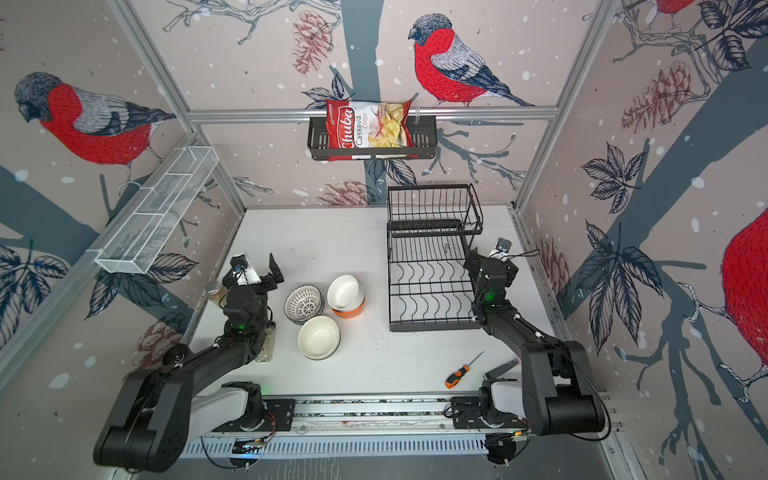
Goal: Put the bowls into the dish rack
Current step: 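Move the left gripper over the white bowl while the right gripper moves over the rack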
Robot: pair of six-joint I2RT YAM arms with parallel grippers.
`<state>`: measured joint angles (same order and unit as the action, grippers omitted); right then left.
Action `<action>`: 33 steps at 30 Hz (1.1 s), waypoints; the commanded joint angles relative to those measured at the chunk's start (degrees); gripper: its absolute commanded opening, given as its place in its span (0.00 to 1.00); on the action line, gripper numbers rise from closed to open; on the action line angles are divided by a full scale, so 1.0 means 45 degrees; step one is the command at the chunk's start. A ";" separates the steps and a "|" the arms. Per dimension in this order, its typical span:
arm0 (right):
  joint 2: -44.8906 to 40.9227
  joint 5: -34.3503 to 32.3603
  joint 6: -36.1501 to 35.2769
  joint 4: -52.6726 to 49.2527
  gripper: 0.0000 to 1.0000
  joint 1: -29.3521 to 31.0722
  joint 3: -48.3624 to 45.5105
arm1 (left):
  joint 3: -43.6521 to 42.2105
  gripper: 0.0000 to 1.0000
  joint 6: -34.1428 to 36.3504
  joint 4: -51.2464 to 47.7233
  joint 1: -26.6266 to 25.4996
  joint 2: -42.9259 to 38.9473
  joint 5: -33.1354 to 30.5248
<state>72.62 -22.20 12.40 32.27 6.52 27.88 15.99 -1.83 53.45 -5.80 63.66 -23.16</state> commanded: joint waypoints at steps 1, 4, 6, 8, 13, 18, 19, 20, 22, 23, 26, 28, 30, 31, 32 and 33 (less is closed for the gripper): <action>-0.0695 -0.0844 0.1678 -0.2616 0.99 0.0198 0.0488 | 0.0675 0.98 -0.1409 -0.3586 -0.0019 -0.0902 -0.0248; -0.1102 -0.1491 0.2480 -0.4560 1.00 0.0647 0.1381 | 0.1471 0.98 -0.2867 -0.5930 -0.0048 -0.1525 0.0167; -0.1279 -0.1937 0.2648 -0.5552 0.99 0.1169 0.1866 | 0.1946 0.98 -0.3789 -0.7251 -0.0097 -0.1768 0.0259; -0.1465 -0.2263 0.2835 -0.6547 0.99 0.1785 0.2337 | 0.2269 0.98 -0.4580 -0.8374 -0.0155 -0.2053 0.0451; -0.1848 -0.2185 0.3156 -0.8142 0.96 0.2960 0.3216 | 0.2892 0.98 -0.5621 -1.0327 -0.0287 -0.2466 0.1452; -0.2086 -0.1468 0.2968 -0.9150 0.92 0.4082 0.3947 | 0.3530 0.98 -0.5958 -1.1906 -0.0773 -0.2457 0.2354; -0.2116 -0.1297 0.2916 -0.9291 0.92 0.4298 0.4084 | 0.3696 0.98 -0.6008 -1.2181 -0.0941 -0.2485 0.2508; -0.2134 -0.1068 0.2793 -0.9372 0.92 0.4501 0.4201 | 0.3809 0.98 -0.6020 -1.2374 -0.1109 -0.2523 0.2670; -0.2134 -0.0690 0.2571 -0.9642 0.91 0.4893 0.4507 | 0.3983 0.98 -0.6149 -1.2633 -0.1328 -0.2656 0.3128; -0.2082 -0.0562 0.2496 -0.9840 0.91 0.5107 0.4713 | 0.4027 0.98 -0.6229 -1.2688 -0.1394 -0.2716 0.3467; -0.1900 -0.0439 0.2299 -1.0431 0.90 0.5751 0.5274 | 0.4147 0.98 -0.6481 -1.2847 -0.1512 -0.2910 0.4315; -0.1722 -0.0292 0.2221 -1.0772 0.89 0.6155 0.5580 | 0.4283 0.98 -0.6659 -1.3034 -0.1571 -0.2946 0.4648; -0.1511 -0.0062 0.2190 -1.1044 0.88 0.6561 0.5856 | 0.4425 0.98 -0.6727 -1.3191 -0.1722 -0.2918 0.4828; -0.1368 0.0065 0.2185 -1.1157 0.88 0.6779 0.6005 | 0.4497 0.98 -0.6704 -1.3323 -0.1842 -0.2898 0.4815; -0.1207 0.0134 0.2156 -1.1256 0.87 0.7035 0.6146 | 0.4601 0.98 -0.6685 -1.3472 -0.1985 -0.2863 0.4729; -0.1062 0.0166 0.2149 -1.1319 0.87 0.7263 0.6271 | 0.4682 0.98 -0.6676 -1.3615 -0.2115 -0.2788 0.4669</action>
<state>66.72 -23.33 23.05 -16.05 37.47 54.72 35.99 -31.29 -5.52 -14.41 50.76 -3.64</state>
